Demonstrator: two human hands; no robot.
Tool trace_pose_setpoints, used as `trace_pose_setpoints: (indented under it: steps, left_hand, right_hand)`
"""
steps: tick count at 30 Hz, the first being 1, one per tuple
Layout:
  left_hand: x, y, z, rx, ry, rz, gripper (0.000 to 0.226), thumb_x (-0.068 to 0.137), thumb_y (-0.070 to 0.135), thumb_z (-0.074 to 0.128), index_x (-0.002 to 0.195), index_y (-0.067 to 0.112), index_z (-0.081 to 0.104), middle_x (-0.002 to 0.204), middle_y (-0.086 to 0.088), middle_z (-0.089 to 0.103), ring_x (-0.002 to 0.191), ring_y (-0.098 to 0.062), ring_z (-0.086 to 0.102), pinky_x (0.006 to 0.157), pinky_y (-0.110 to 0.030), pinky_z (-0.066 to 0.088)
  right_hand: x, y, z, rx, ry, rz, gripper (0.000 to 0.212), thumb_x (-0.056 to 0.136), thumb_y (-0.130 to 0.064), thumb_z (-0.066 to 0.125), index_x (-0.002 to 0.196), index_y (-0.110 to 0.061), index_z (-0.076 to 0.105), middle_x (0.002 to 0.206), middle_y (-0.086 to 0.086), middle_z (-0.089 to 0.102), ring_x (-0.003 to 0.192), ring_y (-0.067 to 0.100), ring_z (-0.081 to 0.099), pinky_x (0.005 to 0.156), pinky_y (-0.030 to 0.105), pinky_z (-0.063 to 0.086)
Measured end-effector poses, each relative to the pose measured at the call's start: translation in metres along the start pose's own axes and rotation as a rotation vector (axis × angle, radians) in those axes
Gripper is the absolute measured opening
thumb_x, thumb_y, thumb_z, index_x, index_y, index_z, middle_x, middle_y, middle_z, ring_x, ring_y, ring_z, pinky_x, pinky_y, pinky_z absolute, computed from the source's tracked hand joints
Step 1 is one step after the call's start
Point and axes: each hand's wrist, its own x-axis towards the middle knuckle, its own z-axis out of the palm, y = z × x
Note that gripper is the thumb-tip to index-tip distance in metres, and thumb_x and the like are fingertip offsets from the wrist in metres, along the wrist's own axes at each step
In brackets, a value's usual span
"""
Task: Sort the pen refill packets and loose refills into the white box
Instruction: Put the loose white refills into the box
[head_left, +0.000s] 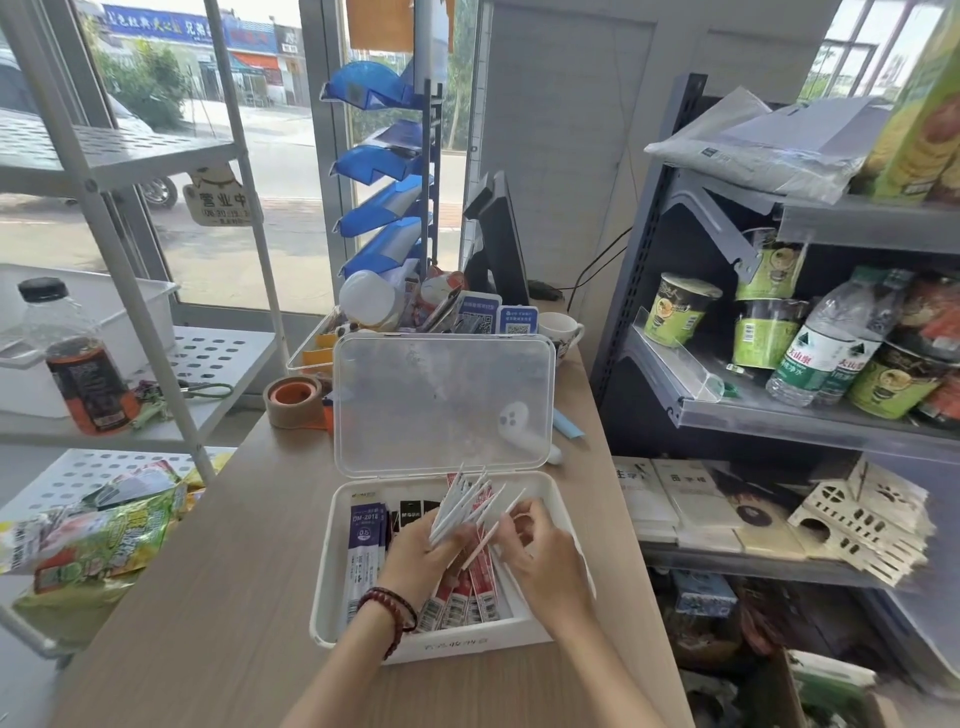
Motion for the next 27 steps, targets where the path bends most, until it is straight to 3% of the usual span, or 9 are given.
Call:
trace_pose_setpoints:
  steps: [3,6,12,17,23,27]
  left_hand:
    - [0.003,-0.004,-0.002,0.022,0.052,-0.013,0.024,0.089,0.036,0.056,0.078,0.015,0.059,0.061,0.0,0.065,0.051,-0.017,0.06,0.046,-0.024,0.049]
    - [0.005,-0.006,-0.003,0.034,0.068,-0.017,0.03,0.089,0.038,0.055,0.08,0.01,0.058,0.063,-0.005,0.064,0.046,-0.008,0.057,0.045,-0.022,0.047]
    - [0.004,-0.005,-0.002,0.036,0.048,-0.026,0.026,0.09,0.037,0.055,0.082,0.012,0.058,0.059,0.0,0.063,0.041,-0.004,0.053,0.041,-0.018,0.043]
    - [0.003,-0.003,-0.002,0.056,0.082,-0.004,0.025,0.09,0.035,0.054,0.08,0.012,0.058,0.055,0.003,0.061,0.04,-0.001,0.053,0.041,-0.014,0.042]
    - [0.003,-0.003,-0.003,0.023,0.059,-0.018,0.025,0.09,0.037,0.053,0.083,0.013,0.058,0.055,0.001,0.061,0.042,-0.009,0.053,0.041,-0.019,0.045]
    - [0.003,-0.002,-0.003,0.038,0.054,-0.012,0.023,0.088,0.039,0.055,0.081,0.017,0.056,0.055,0.004,0.059,0.043,-0.006,0.054,0.043,-0.019,0.046]
  right_hand:
    - [0.002,0.003,0.003,-0.026,0.052,0.0,0.012,0.101,-0.037,0.032,0.1,-0.028,0.039,0.076,-0.004,0.07,0.068,0.008,0.066,0.064,0.035,0.053]
    - [0.004,0.006,0.007,-0.018,0.072,0.014,0.013,0.101,-0.036,0.025,0.101,-0.028,0.035,0.077,-0.006,0.071,0.068,0.007,0.067,0.062,0.035,0.053]
    - [0.009,0.008,0.009,-0.076,0.017,0.111,0.018,0.097,-0.045,0.048,0.099,-0.026,0.049,0.081,-0.01,0.067,0.073,0.008,0.064,0.065,0.031,0.052]
    - [0.012,0.013,0.013,-0.196,-0.052,0.197,0.009,0.091,-0.036,0.063,0.092,-0.027,0.061,0.086,-0.008,0.069,0.076,0.01,0.066,0.068,0.031,0.056]
    - [0.011,0.023,0.021,-0.304,-0.11,0.26,0.025,0.09,-0.015,0.061,0.108,-0.03,0.069,0.107,-0.005,0.071,0.091,0.015,0.069,0.074,0.032,0.058]
    - [0.012,0.027,0.021,-0.378,-0.127,0.267,0.03,0.091,-0.014,0.056,0.115,-0.028,0.069,0.112,-0.001,0.071,0.095,0.02,0.069,0.074,0.029,0.056]
